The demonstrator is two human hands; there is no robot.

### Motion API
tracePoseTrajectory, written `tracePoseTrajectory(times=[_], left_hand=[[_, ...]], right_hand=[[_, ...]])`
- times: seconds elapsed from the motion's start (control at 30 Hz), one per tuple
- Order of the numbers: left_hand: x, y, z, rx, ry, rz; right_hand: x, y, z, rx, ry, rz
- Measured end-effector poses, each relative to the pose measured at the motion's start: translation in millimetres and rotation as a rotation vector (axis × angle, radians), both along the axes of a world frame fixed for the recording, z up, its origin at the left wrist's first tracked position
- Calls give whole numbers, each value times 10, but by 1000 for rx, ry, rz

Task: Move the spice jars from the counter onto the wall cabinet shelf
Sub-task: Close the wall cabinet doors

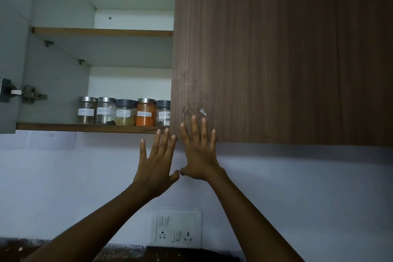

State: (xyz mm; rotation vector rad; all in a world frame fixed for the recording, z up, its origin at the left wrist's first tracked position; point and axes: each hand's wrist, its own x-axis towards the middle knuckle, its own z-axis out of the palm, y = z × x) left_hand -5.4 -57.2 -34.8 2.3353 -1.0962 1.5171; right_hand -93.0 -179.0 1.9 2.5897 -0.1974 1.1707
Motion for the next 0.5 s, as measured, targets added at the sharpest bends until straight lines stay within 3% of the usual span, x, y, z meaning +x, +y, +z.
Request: tracePoseTrajectory(times=[0.2,0.37,0.5], left_hand=[[-181,280,35,88,-76,12],[-467,665,116,128,-85,-35],[-748,1129,231,167,-80,15]], right_hand=[[-250,128,-147,159,107,209],[-370,457,-141,336,-92,367],[-374,845,-113,381,-130,478]])
